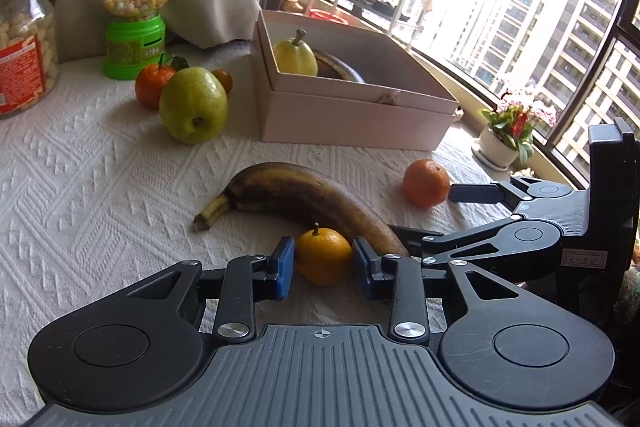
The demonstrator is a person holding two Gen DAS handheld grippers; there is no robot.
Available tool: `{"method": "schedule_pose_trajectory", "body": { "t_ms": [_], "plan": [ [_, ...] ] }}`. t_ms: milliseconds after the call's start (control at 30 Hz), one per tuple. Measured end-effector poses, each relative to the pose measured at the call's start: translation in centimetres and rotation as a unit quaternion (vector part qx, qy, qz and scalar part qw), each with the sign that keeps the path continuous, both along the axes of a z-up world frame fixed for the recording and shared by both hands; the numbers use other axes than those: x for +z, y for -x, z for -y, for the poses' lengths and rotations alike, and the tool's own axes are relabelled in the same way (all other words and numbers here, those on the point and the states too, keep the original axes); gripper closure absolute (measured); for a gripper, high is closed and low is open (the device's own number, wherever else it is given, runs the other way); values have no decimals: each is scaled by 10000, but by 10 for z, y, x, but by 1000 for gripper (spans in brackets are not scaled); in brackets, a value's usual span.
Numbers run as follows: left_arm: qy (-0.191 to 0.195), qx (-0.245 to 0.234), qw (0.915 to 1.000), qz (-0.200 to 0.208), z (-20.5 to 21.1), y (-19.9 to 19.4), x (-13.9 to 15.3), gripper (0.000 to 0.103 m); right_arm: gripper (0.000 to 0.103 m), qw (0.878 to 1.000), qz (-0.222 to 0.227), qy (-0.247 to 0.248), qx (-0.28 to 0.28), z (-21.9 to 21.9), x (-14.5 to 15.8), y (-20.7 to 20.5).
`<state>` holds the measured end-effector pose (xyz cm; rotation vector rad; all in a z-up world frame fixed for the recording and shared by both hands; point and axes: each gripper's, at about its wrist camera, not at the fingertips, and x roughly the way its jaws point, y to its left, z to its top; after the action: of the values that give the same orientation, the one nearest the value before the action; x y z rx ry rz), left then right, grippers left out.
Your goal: Organize fruits
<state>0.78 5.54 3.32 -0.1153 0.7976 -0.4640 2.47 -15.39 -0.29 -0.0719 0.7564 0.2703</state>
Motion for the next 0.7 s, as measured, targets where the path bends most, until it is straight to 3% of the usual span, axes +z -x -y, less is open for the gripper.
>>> {"method": "schedule_pose_trajectory", "body": {
  "t_ms": [100, 200, 267, 433, 600, 700],
  "plan": [
    [-30, -2, 10000, 14, 0, 3, 3, 68, 0, 9999, -46, 20, 103, 0, 2, -3],
    [-25, -11, 10000, 33, -2, 7, 6, 71, 14, 9999, 39, 24, 97, 1, 6, -4],
    [14, -7, 10000, 60, -4, 8, 8, 87, 20, 9999, 139, 92, 31, 2, 10, -6],
    [-66, -33, 9999, 142, -1, 9, 13, 86, 45, 9999, 92, 110, -9, 6, 15, -14],
    [-324, -90, 9993, 170, 5, 13, 8, 82, 49, 9999, 3, 118, -1, 10, 15, -16],
    [-195, 65, 9995, 230, -5, 14, 12, 81, 49, 9998, 68, 173, 11, 11, 17, -11]
  ]
}}
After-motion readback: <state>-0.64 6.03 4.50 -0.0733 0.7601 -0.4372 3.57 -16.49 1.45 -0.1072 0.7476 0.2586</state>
